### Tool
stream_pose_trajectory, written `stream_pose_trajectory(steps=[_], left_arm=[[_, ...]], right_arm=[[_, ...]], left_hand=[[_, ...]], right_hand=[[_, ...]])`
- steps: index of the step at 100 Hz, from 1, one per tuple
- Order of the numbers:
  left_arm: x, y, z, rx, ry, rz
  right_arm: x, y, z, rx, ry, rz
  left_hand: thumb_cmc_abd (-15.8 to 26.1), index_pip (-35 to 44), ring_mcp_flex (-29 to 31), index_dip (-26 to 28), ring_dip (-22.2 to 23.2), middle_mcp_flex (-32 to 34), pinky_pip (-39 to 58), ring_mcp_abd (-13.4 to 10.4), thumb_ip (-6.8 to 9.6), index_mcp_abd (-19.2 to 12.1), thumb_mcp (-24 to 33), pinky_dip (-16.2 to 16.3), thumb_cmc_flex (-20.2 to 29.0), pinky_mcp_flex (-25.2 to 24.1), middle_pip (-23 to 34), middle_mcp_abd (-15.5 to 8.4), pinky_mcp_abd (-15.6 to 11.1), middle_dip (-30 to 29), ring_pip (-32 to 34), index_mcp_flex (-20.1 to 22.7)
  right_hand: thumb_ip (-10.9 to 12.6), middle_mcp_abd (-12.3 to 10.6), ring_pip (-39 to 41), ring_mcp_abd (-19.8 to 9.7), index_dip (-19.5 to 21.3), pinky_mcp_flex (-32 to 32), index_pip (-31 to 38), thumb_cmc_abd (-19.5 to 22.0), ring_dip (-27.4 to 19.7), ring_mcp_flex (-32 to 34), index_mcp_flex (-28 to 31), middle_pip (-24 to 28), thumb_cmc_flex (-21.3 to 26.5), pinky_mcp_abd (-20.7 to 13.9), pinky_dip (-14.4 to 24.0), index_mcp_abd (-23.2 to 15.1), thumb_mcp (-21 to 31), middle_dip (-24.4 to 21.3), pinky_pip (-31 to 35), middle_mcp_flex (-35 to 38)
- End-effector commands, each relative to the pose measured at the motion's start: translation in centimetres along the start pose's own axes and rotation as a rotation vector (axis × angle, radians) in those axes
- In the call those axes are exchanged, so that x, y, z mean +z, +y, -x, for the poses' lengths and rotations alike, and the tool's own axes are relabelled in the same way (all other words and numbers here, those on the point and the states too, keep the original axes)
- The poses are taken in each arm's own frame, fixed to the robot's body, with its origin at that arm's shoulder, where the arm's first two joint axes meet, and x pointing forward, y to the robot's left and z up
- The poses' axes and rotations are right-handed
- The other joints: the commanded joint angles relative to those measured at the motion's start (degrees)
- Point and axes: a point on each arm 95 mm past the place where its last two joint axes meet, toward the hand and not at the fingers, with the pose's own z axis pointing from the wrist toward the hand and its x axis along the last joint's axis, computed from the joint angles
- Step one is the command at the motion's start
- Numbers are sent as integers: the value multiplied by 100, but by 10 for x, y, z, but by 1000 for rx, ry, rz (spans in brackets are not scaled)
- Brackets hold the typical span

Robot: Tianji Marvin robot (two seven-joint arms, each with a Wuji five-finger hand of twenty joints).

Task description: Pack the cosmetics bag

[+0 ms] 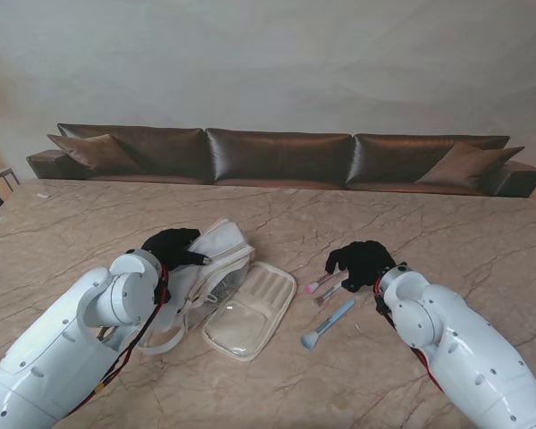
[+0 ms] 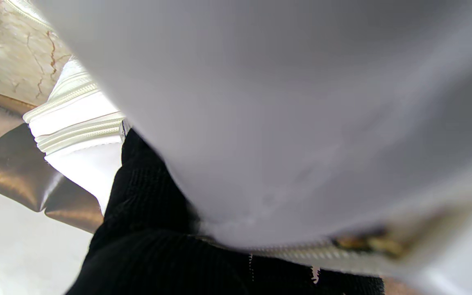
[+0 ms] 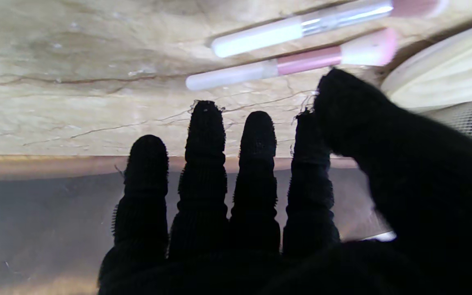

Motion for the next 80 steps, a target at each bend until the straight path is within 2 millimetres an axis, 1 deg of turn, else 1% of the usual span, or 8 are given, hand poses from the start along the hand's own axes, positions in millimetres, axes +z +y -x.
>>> stream_pose_trajectory(steps=[1,16,31,38,50,80], left_arm=[[0,0,-7,-2,20,-3],[1,0,-8,-4,32,-4],[1,0,-9,-6,39,-1],[0,-1,-8,-10,42,-4],[-2,-3,-8,-14,52,-7],[-2,-3,-11,-24,66,6]], right_arm=[[4,3,2,-17,4,10],[13,0,7,-41,-1,36],[21,-1,9,-76,10,44],[25,-3,10,-77,13,44],[31,-6,10,-75,14,43],[43,-12,11,-80,12,42]], left_hand=[[614,518,-4,271,136,47,70,-122,321,-1129,189,142,762,-38,142,-207,-69,138,14,7],[614,523,-10,284,143,47,53,-127,321,-1151,179,142,761,-57,144,-218,-69,145,-4,15],[619,519,-21,289,146,43,41,-129,321,-1159,170,141,763,-61,141,-228,-71,148,-23,14],[620,512,-27,287,148,43,36,-129,324,-1164,174,141,762,-67,140,-228,-72,149,-29,13],[624,507,-22,291,152,42,31,-123,325,-1171,173,143,762,-69,136,-236,-72,153,-34,11],[629,499,-34,304,159,36,17,-130,324,-1168,167,151,762,-85,133,-237,-58,164,-50,15]], right_hand=[[-169,-132,74,-194,-81,-155,87,-265,63,-210,38,175,25,-76,68,-211,187,83,-124,-205],[-209,-120,216,-192,-93,-376,165,-319,125,-610,84,252,-113,-96,96,-311,149,164,-245,-411],[-250,-150,415,-219,-75,-368,257,-368,188,-679,244,364,-288,-86,138,-438,88,244,-225,-417],[-277,-150,512,-219,-60,-359,303,-473,217,-685,325,416,-402,-84,149,-455,74,295,-213,-401],[-294,-172,611,-231,-47,-357,333,-525,265,-721,396,485,-430,-71,160,-520,97,365,-199,-403],[-289,-147,694,-241,-67,-394,280,-419,294,-845,288,517,-411,-55,149,-526,71,443,-212,-512]])
